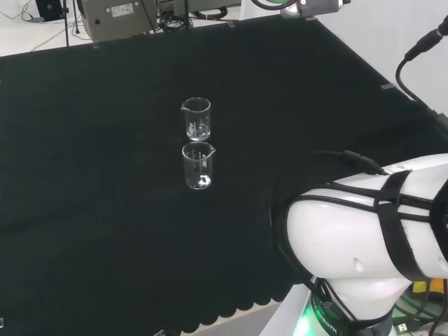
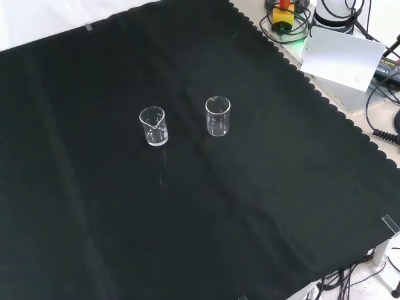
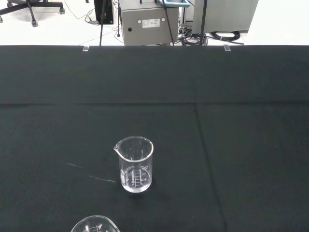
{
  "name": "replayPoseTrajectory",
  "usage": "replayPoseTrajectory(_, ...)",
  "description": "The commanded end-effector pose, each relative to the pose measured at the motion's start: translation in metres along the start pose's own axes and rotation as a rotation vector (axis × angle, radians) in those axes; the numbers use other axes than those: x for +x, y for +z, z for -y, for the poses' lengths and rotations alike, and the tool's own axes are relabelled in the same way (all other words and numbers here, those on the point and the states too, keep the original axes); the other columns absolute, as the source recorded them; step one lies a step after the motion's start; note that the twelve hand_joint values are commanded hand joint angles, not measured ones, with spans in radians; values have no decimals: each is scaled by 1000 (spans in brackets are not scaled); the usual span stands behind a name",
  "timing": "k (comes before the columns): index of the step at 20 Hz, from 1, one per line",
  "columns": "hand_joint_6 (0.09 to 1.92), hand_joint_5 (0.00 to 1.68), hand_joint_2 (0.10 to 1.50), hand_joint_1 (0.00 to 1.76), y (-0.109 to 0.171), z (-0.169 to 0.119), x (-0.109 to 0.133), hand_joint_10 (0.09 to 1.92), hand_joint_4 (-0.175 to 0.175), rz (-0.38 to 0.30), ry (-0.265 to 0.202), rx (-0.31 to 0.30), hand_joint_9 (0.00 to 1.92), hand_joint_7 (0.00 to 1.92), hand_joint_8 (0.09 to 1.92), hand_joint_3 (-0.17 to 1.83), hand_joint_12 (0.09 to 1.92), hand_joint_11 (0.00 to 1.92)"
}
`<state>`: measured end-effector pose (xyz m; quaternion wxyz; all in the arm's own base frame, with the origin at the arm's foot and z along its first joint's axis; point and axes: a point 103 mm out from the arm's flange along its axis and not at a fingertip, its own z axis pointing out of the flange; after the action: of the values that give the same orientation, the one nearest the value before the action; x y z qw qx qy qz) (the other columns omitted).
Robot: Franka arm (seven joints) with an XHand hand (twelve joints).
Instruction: Pick up the beaker on the right.
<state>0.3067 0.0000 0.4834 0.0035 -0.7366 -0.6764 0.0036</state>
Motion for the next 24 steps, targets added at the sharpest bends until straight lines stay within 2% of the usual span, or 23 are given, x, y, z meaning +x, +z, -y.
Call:
replayPoseTrajectory(1, 204, 164, 1106, 63, 0, 0, 0, 661, -8, 11, 1, -11, 146, 0, 512, 570, 1319, 79)
replayPoseTrajectory(3, 99, 203, 1181, 29, 0, 0, 0, 669, -8, 11, 2, -9, 135, 0, 490, 443, 1362, 52)
replayPoseTrajectory(5, 87, 221, 1211, 20, -1, -1, -1, 671, -8, 13, 5, -9, 133, 0, 485, 390, 1373, 45)
replayPoseTrajectory(10, 87, 235, 1221, 26, 3, -4, -5, 675, -9, 16, 20, -14, 139, 11, 496, 364, 1378, 51)
replayPoseTrajectory(13, 87, 248, 1218, 48, 12, -7, -14, 688, -10, -10, 50, -13, 173, 43, 520, 350, 1381, 72)
replayPoseTrajectory(17, 87, 284, 1212, 98, 29, -20, -29, 709, -14, -6, 62, 4, 231, 98, 566, 331, 1379, 129)
replayPoseTrajectory(21, 87, 299, 1209, 128, 46, -45, -44, 712, -15, -27, 37, -7, 248, 109, 589, 320, 1374, 150)
replayPoseTrajectory(24, 87, 322, 1081, 407, 68, -77, -59, 721, -17, -105, 54, 9, 323, 158, 634, 277, 1369, 192)
